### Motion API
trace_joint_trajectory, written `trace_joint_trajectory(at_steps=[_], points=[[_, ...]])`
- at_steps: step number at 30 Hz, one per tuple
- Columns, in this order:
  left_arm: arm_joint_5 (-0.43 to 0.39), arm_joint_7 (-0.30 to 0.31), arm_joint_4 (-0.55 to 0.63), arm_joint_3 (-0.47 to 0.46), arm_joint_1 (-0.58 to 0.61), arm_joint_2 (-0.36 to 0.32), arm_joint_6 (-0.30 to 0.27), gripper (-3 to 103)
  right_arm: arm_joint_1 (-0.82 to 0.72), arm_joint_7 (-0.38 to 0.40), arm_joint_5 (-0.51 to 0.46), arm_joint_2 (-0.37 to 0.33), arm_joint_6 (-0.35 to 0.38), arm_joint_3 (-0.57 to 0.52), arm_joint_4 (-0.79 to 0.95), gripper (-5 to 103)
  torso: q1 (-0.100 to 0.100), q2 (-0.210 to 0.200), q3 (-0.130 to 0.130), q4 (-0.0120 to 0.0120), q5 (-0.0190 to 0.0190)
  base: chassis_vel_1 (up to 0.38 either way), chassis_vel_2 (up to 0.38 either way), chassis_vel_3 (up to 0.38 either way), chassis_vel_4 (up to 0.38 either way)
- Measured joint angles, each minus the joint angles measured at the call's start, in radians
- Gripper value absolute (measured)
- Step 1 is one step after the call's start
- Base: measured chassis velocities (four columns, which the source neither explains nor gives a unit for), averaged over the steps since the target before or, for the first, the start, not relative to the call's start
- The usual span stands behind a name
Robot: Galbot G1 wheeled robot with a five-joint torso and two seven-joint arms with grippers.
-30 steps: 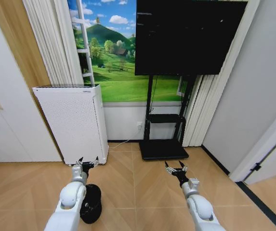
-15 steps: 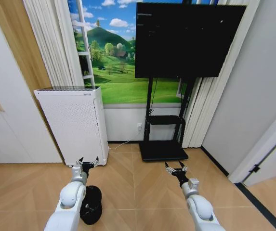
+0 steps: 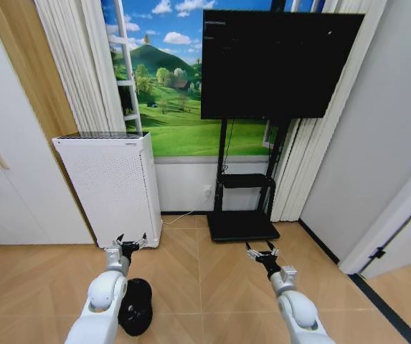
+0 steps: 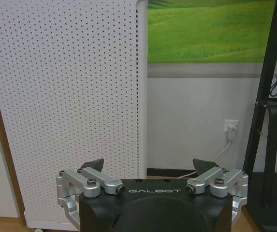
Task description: Pick up the trash bin and place the garbage on the floor into it.
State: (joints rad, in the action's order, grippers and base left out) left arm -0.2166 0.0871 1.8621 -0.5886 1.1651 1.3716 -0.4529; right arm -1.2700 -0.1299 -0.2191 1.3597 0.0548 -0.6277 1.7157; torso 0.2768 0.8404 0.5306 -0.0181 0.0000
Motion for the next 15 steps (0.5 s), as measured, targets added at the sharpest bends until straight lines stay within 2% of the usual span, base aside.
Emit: trace_joint_trajectory(at_steps=[12, 15], points=[[-0.011, 0.003, 0.010, 0.000, 0.005, -0.003, -0.001, 100, -0.007, -0.002, 0.001, 0.002, 0.006, -0.002, 0.008, 100, 0.026, 0.058, 0.032, 0.0001, 0.0000, 0.000, 0.000, 0.000, 0.000], [-0.022, 0.030, 0.015, 0.004, 0.007, 0.000, -0.006, 100, -0.008, -0.002, 0.001, 0.002, 0.009, -0.002, 0.008, 100, 0.031, 0.070, 0.040, -0.0001, 0.0000, 0.058, -0.049, -0.080, 0.080]])
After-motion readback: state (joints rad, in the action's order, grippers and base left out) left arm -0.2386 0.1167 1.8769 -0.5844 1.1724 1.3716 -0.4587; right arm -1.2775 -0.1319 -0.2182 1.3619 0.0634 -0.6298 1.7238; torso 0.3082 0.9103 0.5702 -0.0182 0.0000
